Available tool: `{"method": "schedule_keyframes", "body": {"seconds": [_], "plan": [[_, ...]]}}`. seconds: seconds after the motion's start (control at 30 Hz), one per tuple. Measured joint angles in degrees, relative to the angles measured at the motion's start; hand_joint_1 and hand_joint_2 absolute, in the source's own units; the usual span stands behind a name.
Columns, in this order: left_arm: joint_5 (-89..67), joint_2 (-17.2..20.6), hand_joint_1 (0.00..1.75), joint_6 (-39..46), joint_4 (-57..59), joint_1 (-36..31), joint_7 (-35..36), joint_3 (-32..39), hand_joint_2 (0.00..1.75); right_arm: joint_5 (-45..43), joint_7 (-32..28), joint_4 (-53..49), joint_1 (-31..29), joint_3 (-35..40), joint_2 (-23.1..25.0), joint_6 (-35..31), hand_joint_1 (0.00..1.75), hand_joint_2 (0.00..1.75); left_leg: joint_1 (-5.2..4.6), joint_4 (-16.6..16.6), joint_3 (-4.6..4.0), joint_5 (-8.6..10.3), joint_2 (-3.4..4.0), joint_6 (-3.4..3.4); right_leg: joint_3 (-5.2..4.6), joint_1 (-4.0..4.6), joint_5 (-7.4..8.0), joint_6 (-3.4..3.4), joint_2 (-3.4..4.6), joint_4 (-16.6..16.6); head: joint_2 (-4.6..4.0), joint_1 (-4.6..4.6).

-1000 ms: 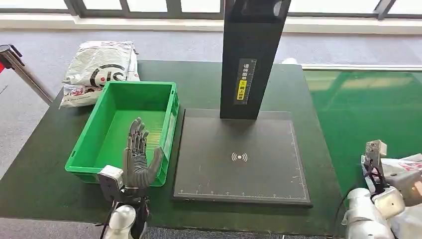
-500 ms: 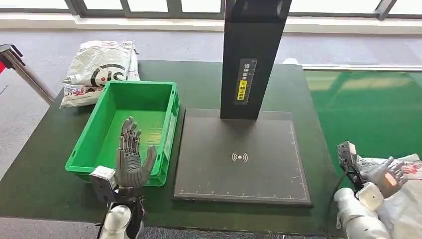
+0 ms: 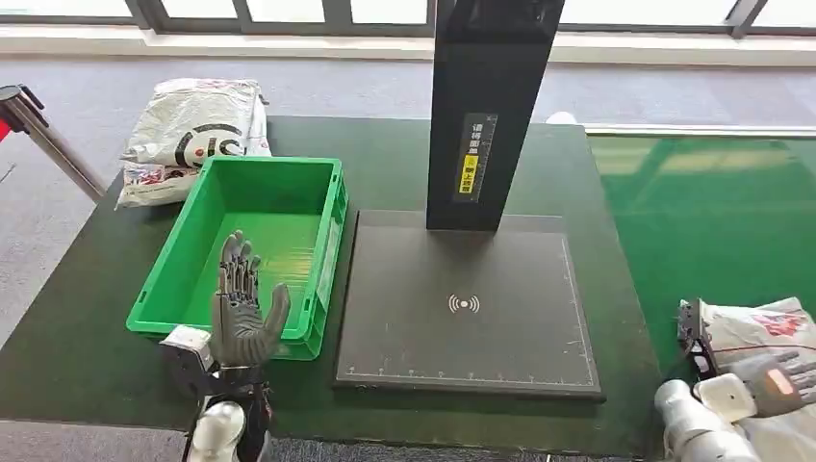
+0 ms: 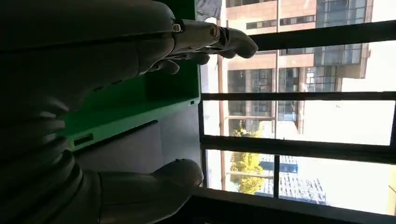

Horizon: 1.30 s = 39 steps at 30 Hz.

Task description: Moved the parcel from conveyor to table for the left to box.

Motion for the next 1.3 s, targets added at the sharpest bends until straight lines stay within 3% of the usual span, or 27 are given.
{"method": "schedule_keyframes", "body": {"seconds": [0.53, 0.7, 0.73, 0.83, 1.0, 1.3], "plan": [[0.00, -0.02, 0.00, -0.33, -0.28, 0.68, 0.00, 0.30, 1.75, -1.51, -1.93, 1.55, 0.76, 0.50, -1.62, 2.27, 0.00, 1.75, 0.00, 0.00, 0.01, 0.01, 0.00, 0.00, 0.01, 0.01, 0.00, 0.00, 0.00, 0.00, 0.00, 0.00], [0.00, -0.02, 0.00, -0.90, -0.41, 0.67, 0.00, 0.31, 1.75, -7.18, -9.60, 2.47, 0.51, 0.24, -1.59, 13.58, 0.00, 1.75, 0.01, 0.00, 0.01, 0.01, 0.02, 0.00, 0.01, 0.01, 0.00, 0.00, 0.01, 0.00, 0.00, 0.00], [0.00, -0.02, 0.00, -0.92, -0.42, 0.67, 0.00, 0.31, 1.75, -8.49, -11.57, 2.56, 0.49, -0.09, -1.55, 15.66, 1.75, 1.75, 0.01, 0.00, 0.02, 0.01, 0.02, 0.00, 0.02, 0.01, 0.00, 0.00, 0.01, 0.00, 0.00, 0.00], [0.00, -0.02, 0.00, -0.92, -0.42, 0.67, 0.00, 0.31, 1.75, -10.38, -15.48, 2.67, -0.03, -1.15, -1.46, 19.89, 1.75, 1.75, 0.04, 0.00, 0.07, 0.00, 0.10, -0.01, 0.05, 0.05, 0.01, 0.00, 0.08, -0.01, 0.00, 0.00], [0.20, -0.02, 0.00, -0.92, -0.42, 0.67, 0.00, 0.35, 1.75, -10.29, -16.42, 2.71, -0.84, -1.88, -1.35, 21.64, 1.75, 1.75, 0.04, 0.00, 0.15, -0.05, 0.28, 0.03, 0.11, 0.04, 0.02, 0.02, 0.15, -0.03, 0.00, 0.00], [0.20, -0.02, 0.00, -0.92, -0.44, 0.77, 0.00, 0.83, 1.75, -9.03, -15.89, 2.75, -1.65, -1.90, -0.76, 15.34, 1.75, 1.75, 0.04, 0.02, 0.15, 0.03, 0.24, 0.04, 0.14, 0.04, 0.10, 0.01, 0.13, -0.03, 0.00, 0.00]]}}
